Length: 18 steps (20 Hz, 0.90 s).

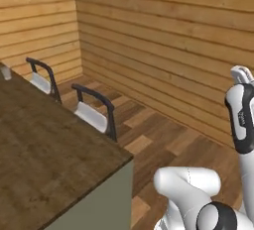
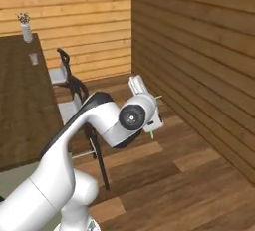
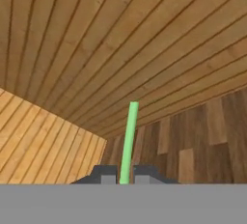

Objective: Take a straw from the drawer in front and place it inside the glass cup on the dining counter.

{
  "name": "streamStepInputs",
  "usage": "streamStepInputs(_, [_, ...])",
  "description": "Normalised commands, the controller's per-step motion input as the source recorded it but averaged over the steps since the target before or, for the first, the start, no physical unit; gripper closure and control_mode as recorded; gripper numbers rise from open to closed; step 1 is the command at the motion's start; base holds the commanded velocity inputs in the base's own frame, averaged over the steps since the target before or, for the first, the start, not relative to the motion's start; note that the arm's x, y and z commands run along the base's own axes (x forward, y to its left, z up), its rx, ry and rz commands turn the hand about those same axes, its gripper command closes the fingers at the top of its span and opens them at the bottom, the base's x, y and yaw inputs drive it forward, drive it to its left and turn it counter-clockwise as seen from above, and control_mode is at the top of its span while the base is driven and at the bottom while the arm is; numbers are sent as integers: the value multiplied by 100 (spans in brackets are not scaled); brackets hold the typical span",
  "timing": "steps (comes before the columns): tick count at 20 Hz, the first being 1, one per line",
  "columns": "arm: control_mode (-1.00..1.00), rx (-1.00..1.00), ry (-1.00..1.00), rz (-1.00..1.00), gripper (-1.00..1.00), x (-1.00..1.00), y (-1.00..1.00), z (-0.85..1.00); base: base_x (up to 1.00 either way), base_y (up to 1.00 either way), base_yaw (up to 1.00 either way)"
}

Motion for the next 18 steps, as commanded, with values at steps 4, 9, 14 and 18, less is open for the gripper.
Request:
streamStepInputs(4, [100, 0, 0, 0, 100, 0, 0, 0, 98, -68, 40])
streamStepInputs(9, [100, 0, 0, 0, 100, 0, 0, 0, 91, -70, 42])
streamStepInputs(14, [100, 0, 0, 0, 100, 0, 0, 0, 91, -68, 43])
streamStepInputs(18, [100, 0, 0, 0, 100, 0, 0, 0, 92, -66, 43])
